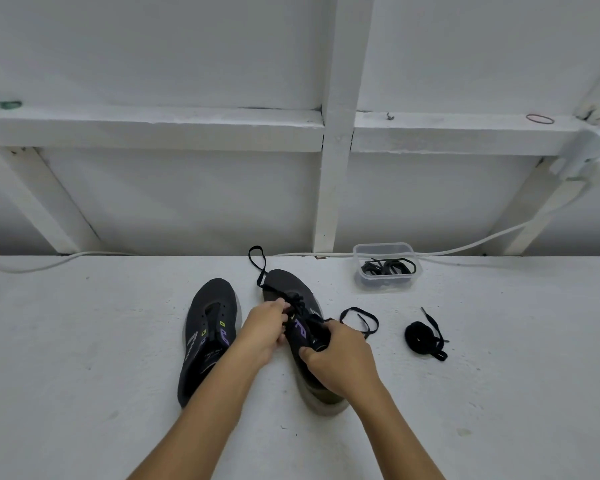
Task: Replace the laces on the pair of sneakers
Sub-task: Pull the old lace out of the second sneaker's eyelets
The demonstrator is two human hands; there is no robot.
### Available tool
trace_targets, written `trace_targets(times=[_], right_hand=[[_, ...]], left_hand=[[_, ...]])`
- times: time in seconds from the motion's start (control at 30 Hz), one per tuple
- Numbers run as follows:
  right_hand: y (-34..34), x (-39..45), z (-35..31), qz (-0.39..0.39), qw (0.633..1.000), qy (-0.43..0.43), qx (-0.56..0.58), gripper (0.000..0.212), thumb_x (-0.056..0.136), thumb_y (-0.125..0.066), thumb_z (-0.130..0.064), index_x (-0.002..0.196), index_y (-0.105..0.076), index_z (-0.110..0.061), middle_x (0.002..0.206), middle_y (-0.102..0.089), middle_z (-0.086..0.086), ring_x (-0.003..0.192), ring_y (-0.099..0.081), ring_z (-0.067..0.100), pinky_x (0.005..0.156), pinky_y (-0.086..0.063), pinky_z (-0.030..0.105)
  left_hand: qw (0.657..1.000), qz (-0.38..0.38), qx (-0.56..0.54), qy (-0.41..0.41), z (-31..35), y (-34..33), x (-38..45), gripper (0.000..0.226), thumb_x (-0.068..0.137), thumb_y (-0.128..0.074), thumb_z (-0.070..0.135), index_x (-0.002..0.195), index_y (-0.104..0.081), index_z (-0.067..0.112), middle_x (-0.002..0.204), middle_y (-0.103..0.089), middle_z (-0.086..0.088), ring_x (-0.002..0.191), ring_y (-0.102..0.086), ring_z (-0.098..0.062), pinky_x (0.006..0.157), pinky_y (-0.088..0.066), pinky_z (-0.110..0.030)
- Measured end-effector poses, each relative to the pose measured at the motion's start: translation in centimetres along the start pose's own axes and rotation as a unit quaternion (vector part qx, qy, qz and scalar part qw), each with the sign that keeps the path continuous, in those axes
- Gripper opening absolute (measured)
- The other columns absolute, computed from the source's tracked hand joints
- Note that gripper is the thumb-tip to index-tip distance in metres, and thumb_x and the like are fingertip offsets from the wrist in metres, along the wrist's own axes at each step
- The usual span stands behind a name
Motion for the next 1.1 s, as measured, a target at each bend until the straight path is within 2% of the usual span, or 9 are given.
trace_targets(times=[0.2,0.27,0.37,0.47,0.57,0.77,0.87,0.97,1.1], right_hand=[[0.0,-0.1,0.2,0.009,1.000,-0.010,0.015,0.040,0.080,-0.070,-0.048,0.115,-0.062,-0.029,0.106,-0.068,-0.008,0.097,-0.065,0.018,0.081,-0.054,0.031],[0.0,-0.1,0.2,0.012,1.000,-0.010,0.017,0.039,0.080,-0.069,-0.049,0.113,-0.062,-0.029,0.106,-0.068,-0.008,0.097,-0.065,0.019,0.081,-0.054,0.032],[0.0,-0.2,0.2,0.017,1.000,-0.012,0.022,0.038,0.080,-0.068,-0.049,0.112,-0.062,-0.030,0.105,-0.068,-0.009,0.096,-0.065,0.019,0.078,-0.053,0.030],[0.1,-0.3,0.3,0.019,0.999,-0.019,0.018,0.039,0.079,-0.069,-0.050,0.112,-0.063,-0.029,0.105,-0.068,-0.009,0.096,-0.065,0.019,0.075,-0.049,0.029],[0.0,-0.3,0.4,0.018,0.999,-0.028,0.019,0.041,0.080,-0.069,-0.050,0.112,-0.062,-0.027,0.105,-0.067,-0.007,0.094,-0.065,0.020,0.076,-0.051,0.030],[0.1,-0.3,0.2,0.022,0.999,-0.024,0.013,0.037,0.080,-0.068,-0.050,0.108,-0.061,-0.026,0.102,-0.067,-0.006,0.092,-0.064,0.020,0.075,-0.051,0.030],[0.0,-0.4,0.3,0.019,0.999,-0.028,0.015,0.039,0.080,-0.068,-0.050,0.110,-0.061,-0.026,0.104,-0.066,-0.006,0.092,-0.064,0.020,0.074,-0.050,0.030],[0.0,-0.4,0.3,0.017,0.999,-0.026,0.020,0.039,0.081,-0.069,-0.049,0.113,-0.062,-0.027,0.107,-0.065,-0.006,0.091,-0.062,0.019,0.072,-0.046,0.027],[0.1,-0.4,0.3,0.024,0.999,-0.023,0.015,0.036,0.080,-0.067,-0.049,0.108,-0.062,-0.025,0.101,-0.063,-0.007,0.096,-0.062,0.020,0.073,-0.045,0.029]], left_hand=[[0.997,-0.003,0.043,-0.066,0.5,1.1,-0.8,0.030,0.093,-0.065,0.048,0.103,-0.065,0.020,0.092,-0.069,0.002,0.077,-0.065,-0.010,0.064,-0.056,-0.026],[0.993,-0.021,0.092,-0.074,-0.6,0.6,-1.5,0.023,0.086,-0.074,0.044,0.098,-0.070,0.024,0.091,-0.073,0.005,0.087,-0.069,-0.012,0.071,-0.060,-0.031],[0.985,-0.015,0.113,-0.127,-0.5,0.1,-1.9,0.005,0.087,-0.075,0.027,0.086,-0.075,0.022,0.073,-0.071,0.009,0.071,-0.062,-0.015,0.069,-0.051,-0.036],[0.976,0.075,0.079,-0.186,1.1,1.1,-2.1,0.013,0.094,-0.066,0.028,0.082,-0.068,0.023,0.069,-0.068,0.008,0.065,-0.060,-0.015,0.065,-0.047,-0.031],[0.958,0.185,-0.100,-0.194,1.4,3.0,-2.7,0.013,0.100,-0.057,0.032,0.089,-0.061,0.025,0.079,-0.071,0.002,0.068,-0.066,-0.004,0.060,-0.055,-0.022],[0.984,0.011,0.075,-0.159,-0.4,0.2,-1.8,0.022,0.088,-0.073,0.040,0.078,-0.072,0.020,0.072,-0.070,0.010,0.069,-0.063,-0.009,0.065,-0.047,-0.023],[0.966,0.107,0.079,-0.221,0.8,1.4,-2.1,0.022,0.092,-0.068,0.032,0.074,-0.066,0.019,0.065,-0.067,0.011,0.064,-0.060,-0.014,0.061,-0.045,-0.023],[0.936,0.246,-0.111,-0.228,1.5,4.3,-3.0,0.018,0.101,-0.055,0.032,0.086,-0.058,0.022,0.075,-0.069,0.005,0.065,-0.068,-0.005,0.069,-0.054,-0.030],[0.984,0.072,-0.020,-0.164,0.2,1.8,-1.4,0.021,0.096,-0.062,0.043,0.093,-0.068,0.022,0.086,-0.072,0.006,0.081,-0.068,-0.008,0.080,-0.056,-0.033]])
Point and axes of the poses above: each hand's wrist, its own x-axis towards the middle knuckle, its own y-axis out of the back of the hand, z = x × y, the point moved 8 cm from there along x, towards the middle knuckle
